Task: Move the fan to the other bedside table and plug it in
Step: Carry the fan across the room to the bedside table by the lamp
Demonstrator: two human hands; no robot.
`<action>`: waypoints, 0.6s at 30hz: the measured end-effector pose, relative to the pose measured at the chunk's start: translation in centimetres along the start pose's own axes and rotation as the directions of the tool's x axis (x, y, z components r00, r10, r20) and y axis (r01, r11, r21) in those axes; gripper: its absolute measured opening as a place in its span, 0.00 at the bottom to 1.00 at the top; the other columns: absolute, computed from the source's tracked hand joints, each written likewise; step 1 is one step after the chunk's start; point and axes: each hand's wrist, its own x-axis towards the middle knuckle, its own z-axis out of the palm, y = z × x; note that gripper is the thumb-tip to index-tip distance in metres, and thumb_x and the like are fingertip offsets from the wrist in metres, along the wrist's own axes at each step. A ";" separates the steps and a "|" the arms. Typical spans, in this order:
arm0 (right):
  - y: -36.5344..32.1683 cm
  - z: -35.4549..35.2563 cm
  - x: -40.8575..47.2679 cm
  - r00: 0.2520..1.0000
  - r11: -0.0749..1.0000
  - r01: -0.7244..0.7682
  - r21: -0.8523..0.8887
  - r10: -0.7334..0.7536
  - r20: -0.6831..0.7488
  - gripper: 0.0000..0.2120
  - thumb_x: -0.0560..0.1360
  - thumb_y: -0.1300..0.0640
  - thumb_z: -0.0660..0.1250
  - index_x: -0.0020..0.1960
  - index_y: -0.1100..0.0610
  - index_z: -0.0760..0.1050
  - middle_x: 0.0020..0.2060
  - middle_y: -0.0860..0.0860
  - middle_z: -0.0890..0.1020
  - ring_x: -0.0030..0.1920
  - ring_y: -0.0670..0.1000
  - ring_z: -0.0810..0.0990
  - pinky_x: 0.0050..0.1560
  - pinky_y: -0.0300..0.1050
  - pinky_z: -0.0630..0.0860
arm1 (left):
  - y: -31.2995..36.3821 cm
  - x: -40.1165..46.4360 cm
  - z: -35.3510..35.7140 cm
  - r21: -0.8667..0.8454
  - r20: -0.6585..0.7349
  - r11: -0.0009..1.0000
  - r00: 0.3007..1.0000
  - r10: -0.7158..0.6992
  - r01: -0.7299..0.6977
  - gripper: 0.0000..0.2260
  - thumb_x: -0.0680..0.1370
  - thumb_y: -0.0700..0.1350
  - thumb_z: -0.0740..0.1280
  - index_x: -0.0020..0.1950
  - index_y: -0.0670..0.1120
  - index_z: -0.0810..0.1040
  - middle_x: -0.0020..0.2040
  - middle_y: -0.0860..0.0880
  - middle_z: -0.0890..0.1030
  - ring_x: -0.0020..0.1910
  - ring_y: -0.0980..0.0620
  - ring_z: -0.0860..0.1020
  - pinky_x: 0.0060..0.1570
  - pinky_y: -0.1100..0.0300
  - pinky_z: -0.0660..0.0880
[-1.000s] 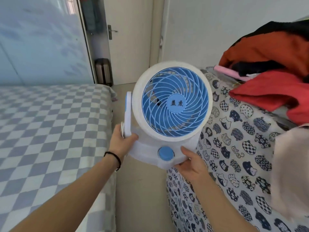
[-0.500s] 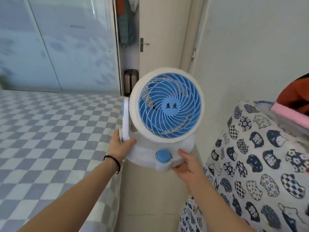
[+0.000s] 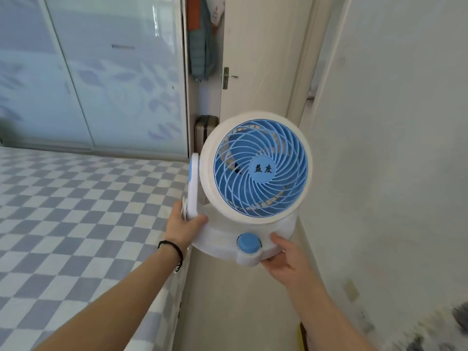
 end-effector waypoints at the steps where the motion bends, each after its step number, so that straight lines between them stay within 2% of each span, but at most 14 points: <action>1: -0.5 1.0 1.9 1.000 1.000 0.002 0.009 -0.002 0.006 0.19 0.72 0.67 0.65 0.62 0.59 0.71 0.35 0.57 0.86 0.45 0.58 0.82 0.30 0.53 0.81 | 0.4 2.3 0.4 -0.005 0.009 1.000 1.000 0.002 -0.002 0.13 0.60 0.45 0.67 0.40 0.53 0.68 0.40 0.50 0.76 0.38 0.51 0.75 0.39 0.55 0.76; 4: -2.2 4.1 6.6 0.999 1.000 0.013 0.018 -0.014 0.039 0.14 0.74 0.67 0.63 0.59 0.59 0.72 0.35 0.56 0.86 0.35 0.56 0.85 0.29 0.51 0.81 | 1.4 8.3 1.0 -0.004 0.017 1.000 1.000 0.010 -0.010 0.14 0.60 0.45 0.67 0.44 0.50 0.70 0.41 0.49 0.76 0.40 0.48 0.76 0.41 0.53 0.76; 6: -3.1 5.9 9.4 0.998 0.999 0.016 0.040 -0.018 0.056 0.10 0.74 0.67 0.62 0.55 0.59 0.74 0.35 0.56 0.86 0.33 0.55 0.85 0.30 0.52 0.81 | 2.2 11.9 1.4 0.004 0.033 1.000 0.999 0.024 -0.025 0.13 0.61 0.45 0.67 0.43 0.52 0.69 0.41 0.50 0.76 0.40 0.49 0.75 0.44 0.52 0.76; 8: -4.0 7.3 12.1 0.998 0.998 0.023 0.062 -0.027 0.057 0.09 0.74 0.67 0.63 0.53 0.59 0.74 0.35 0.56 0.86 0.33 0.55 0.85 0.30 0.52 0.82 | 2.8 15.4 2.0 0.008 0.056 0.999 0.998 0.038 -0.039 0.13 0.61 0.45 0.66 0.41 0.56 0.69 0.41 0.51 0.76 0.40 0.50 0.75 0.45 0.50 0.76; 13: -6.8 9.4 19.5 0.999 0.994 0.017 0.109 -0.021 0.031 0.12 0.73 0.68 0.63 0.55 0.59 0.74 0.36 0.57 0.86 0.34 0.56 0.85 0.31 0.54 0.82 | 3.1 23.4 4.5 0.010 0.073 0.999 0.996 0.051 -0.052 0.12 0.61 0.44 0.67 0.42 0.53 0.69 0.41 0.48 0.76 0.40 0.48 0.75 0.41 0.54 0.76; 16: -8.9 10.0 24.2 1.000 0.992 0.005 0.125 -0.008 0.026 0.13 0.73 0.68 0.63 0.56 0.59 0.73 0.37 0.57 0.86 0.34 0.57 0.85 0.33 0.56 0.82 | 2.8 27.7 6.7 0.013 0.073 0.998 0.996 0.054 -0.056 0.14 0.67 0.39 0.70 0.48 0.48 0.70 0.42 0.50 0.76 0.40 0.49 0.74 0.40 0.57 0.75; 18: -10.6 10.4 27.8 1.000 0.992 -0.017 0.122 0.014 0.027 0.13 0.73 0.68 0.63 0.56 0.60 0.73 0.37 0.58 0.86 0.35 0.57 0.85 0.33 0.57 0.82 | 2.4 31.0 8.3 0.015 0.058 0.999 0.997 0.044 -0.045 0.17 0.66 0.41 0.69 0.51 0.47 0.69 0.42 0.50 0.76 0.40 0.50 0.75 0.40 0.57 0.75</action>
